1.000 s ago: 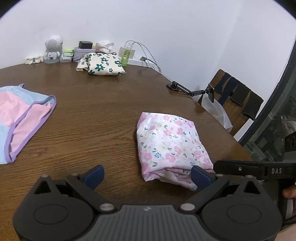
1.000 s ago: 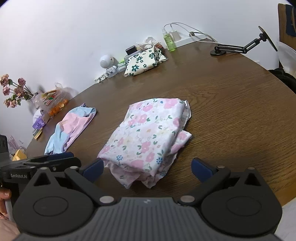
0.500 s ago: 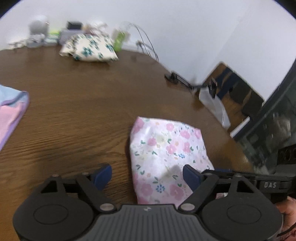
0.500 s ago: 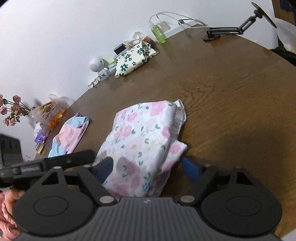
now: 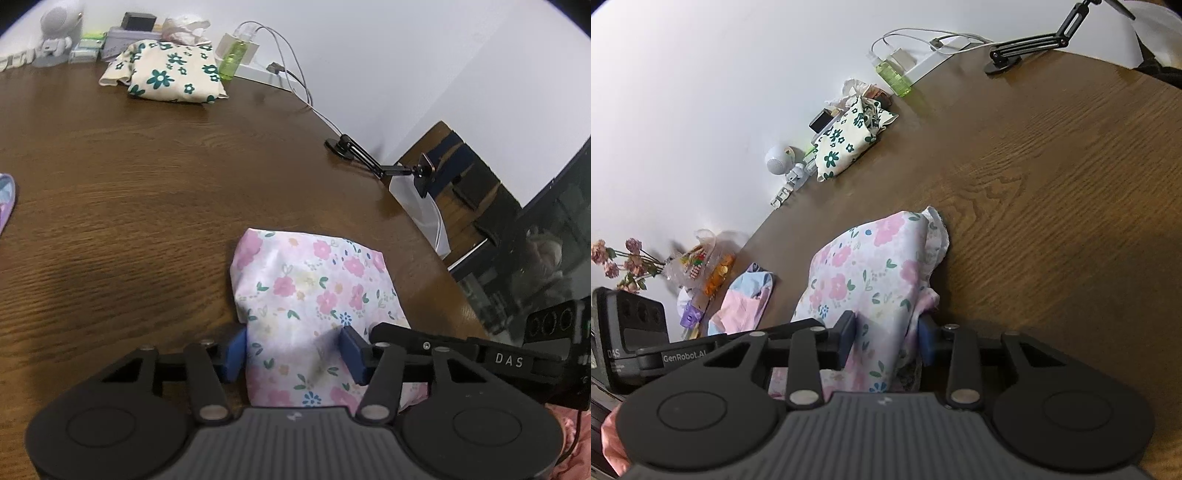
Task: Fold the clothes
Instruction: 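Grasp the folded dress bundle with the left gripper while the right gripper grasps it too, then carry the folded dress with both grippers onto the green floral cloth stack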
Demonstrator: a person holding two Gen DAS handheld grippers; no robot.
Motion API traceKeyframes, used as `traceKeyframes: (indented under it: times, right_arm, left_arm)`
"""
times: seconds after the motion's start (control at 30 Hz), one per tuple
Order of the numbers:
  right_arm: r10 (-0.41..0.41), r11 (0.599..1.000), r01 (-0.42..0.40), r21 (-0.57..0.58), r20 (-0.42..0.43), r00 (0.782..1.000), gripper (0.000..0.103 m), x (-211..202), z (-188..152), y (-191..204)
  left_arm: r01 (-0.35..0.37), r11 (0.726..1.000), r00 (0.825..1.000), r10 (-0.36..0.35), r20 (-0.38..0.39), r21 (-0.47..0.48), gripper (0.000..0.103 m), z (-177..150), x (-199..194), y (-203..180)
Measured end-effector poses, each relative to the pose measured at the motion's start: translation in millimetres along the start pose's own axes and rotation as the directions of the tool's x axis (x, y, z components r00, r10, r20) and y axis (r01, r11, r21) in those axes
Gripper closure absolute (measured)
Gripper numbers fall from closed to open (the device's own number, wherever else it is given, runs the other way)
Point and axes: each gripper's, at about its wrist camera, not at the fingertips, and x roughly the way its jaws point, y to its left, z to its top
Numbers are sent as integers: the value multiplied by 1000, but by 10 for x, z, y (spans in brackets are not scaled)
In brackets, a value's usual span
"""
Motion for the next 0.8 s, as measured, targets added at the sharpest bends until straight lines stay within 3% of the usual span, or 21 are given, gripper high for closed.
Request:
traceKeyframes:
  times: [0.17, 0.43, 0.67, 0.8]
  right_arm:
    - [46, 998, -45, 42, -18, 999, 76, 97, 70, -90]
    - [114, 992, -110, 66, -58, 992, 89, 231, 164, -151]
    - [152, 988, -153, -21, -37, 988, 90, 240, 400, 100]
    - [194, 977, -195, -93, -10, 981, 90, 217, 683, 368]
  left_arm:
    - [8, 1000, 1000, -8, 8, -6, 60, 49, 35, 38]
    - [58, 997, 996, -55, 66, -49, 84, 60, 21, 114]
    - [97, 994, 982, -88, 165, -50, 85, 225, -239, 112]
    - [96, 995, 962, -91, 256, -10, 85, 508, -514, 14]
